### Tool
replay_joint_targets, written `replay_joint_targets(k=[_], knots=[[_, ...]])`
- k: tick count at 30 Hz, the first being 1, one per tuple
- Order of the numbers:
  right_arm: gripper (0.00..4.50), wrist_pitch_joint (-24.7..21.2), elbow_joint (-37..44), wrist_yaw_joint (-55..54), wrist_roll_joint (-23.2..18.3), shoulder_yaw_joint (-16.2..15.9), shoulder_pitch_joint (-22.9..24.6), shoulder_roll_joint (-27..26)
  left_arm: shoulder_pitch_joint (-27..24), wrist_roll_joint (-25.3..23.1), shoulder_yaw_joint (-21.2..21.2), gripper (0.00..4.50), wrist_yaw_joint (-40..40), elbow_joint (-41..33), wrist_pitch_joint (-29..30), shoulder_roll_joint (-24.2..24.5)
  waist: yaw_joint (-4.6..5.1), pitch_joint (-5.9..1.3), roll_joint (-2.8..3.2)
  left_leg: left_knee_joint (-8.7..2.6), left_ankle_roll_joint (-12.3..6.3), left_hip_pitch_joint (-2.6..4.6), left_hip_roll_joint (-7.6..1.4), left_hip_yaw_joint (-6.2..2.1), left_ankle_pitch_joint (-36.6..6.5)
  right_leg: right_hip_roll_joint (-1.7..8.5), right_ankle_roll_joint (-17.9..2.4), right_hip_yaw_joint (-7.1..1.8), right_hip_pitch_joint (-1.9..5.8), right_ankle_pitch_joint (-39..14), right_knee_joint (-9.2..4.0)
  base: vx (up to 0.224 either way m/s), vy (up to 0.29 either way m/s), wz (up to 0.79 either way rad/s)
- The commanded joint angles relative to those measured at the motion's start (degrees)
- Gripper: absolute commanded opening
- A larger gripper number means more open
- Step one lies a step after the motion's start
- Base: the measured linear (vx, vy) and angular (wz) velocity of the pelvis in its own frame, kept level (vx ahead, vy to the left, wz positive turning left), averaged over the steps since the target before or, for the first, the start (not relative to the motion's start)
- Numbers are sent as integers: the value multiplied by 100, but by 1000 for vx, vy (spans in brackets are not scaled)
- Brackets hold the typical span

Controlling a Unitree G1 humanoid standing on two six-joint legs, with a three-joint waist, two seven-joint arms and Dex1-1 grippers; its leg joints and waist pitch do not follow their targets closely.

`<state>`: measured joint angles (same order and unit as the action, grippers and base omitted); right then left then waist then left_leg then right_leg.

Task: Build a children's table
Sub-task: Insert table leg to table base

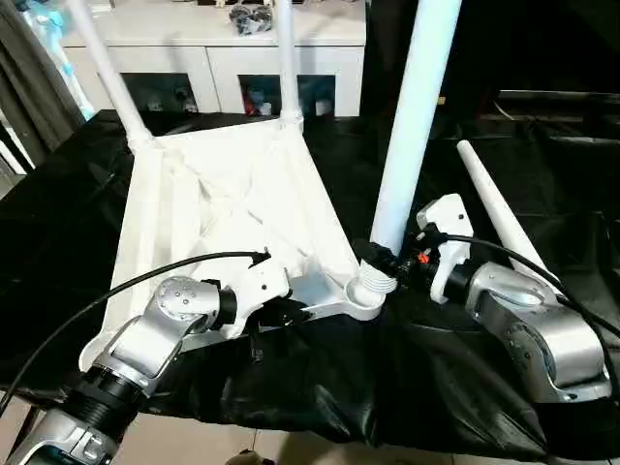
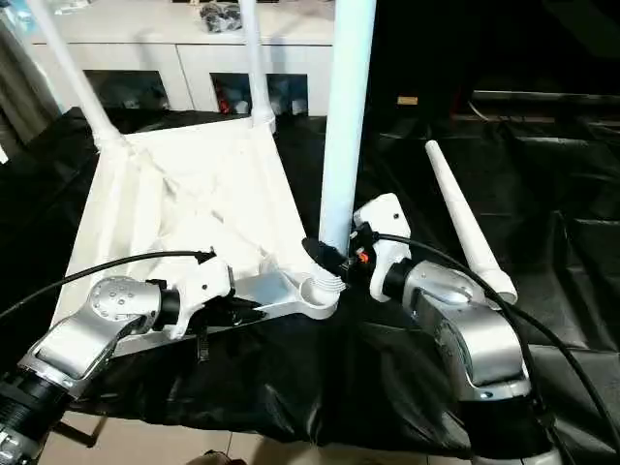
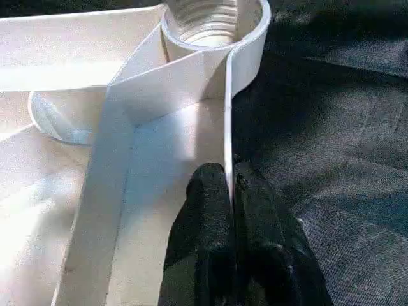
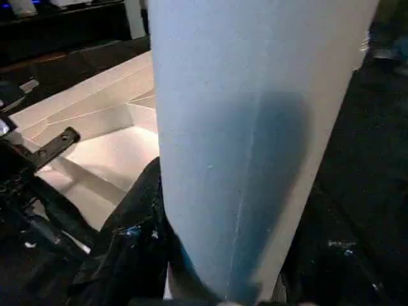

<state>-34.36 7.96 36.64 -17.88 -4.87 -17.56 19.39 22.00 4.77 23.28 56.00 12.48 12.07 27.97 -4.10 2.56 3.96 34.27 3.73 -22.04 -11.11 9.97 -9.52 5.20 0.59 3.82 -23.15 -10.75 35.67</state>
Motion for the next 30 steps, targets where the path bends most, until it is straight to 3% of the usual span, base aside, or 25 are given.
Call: replay_joint_targets(k=[1,11,12,17,18,20,21,26,30], knots=[[188,36,-52,87,-20,-51,-93,52,30,23,-107,0,26,110,-25,-20,-13,-354,-87,-427,45,83,-123,-46,-1551,257,-869,-238,224,-1753,-500,0,0,0],[188,-164,30,361,-89,-235,-121,189,142,14,-209,0,51,434,-227,-102,-37,-339,-113,-437,50,90,-130,-51,-1653,273,-799,-244,223,-2043,-530,0,0,0],[188,-156,21,363,-78,-230,-105,198,149,26,-229,0,57,432,-238,-113,-39,-336,-144,-439,47,88,-130,-51,-1653,273,-768,-243,219,-2122,-531,0,0,0],[188,-102,-118,347,-62,-223,-59,177,161,44,-275,0,147,447,-318,-142,-37,-331,-137,-451,95,96,-135,-60,-1749,273,-728,-242,204,-2222,-549,0,0,0],[188,2,-295,318,-17,-220,-70,113,155,75,-285,0,178,425,-333,-149,-38,-332,-112,-453,108,98,-137,-66,-1770,280,-746,-242,199,-2201,-545,0,0,0],[188,72,-434,301,14,-227,-94,66,153,107,-292,0,219,409,-340,-152,-29,-333,-127,-452,119,96,-136,-65,-1790,275,-773,-239,202,-2156,-548,0,0,0],[188,94,-528,282,11,-224,-116,20,158,116,-293,0,239,410,-337,-153,-27,-335,-95,-451,133,90,-133,-67,-1800,277,-830,-239,207,-2024,-535,0,0,0],[188,234,-868,266,68,-285,-199,-101,199,100,-294,0,287,466,-351,-165,-26,-348,-99,-449,122,93,-138,-62,-1729,265,-1004,-240,227,-1617,-490,0,0,0],[188,306,-1088,292,38,-254,-226,-187,251,70,-306,0,353,519,-370,-187,-30,-338,-94,-452,113,95,-137,-62,-1767,269,-998,-238,234,-1704,-498,0,0,0]])
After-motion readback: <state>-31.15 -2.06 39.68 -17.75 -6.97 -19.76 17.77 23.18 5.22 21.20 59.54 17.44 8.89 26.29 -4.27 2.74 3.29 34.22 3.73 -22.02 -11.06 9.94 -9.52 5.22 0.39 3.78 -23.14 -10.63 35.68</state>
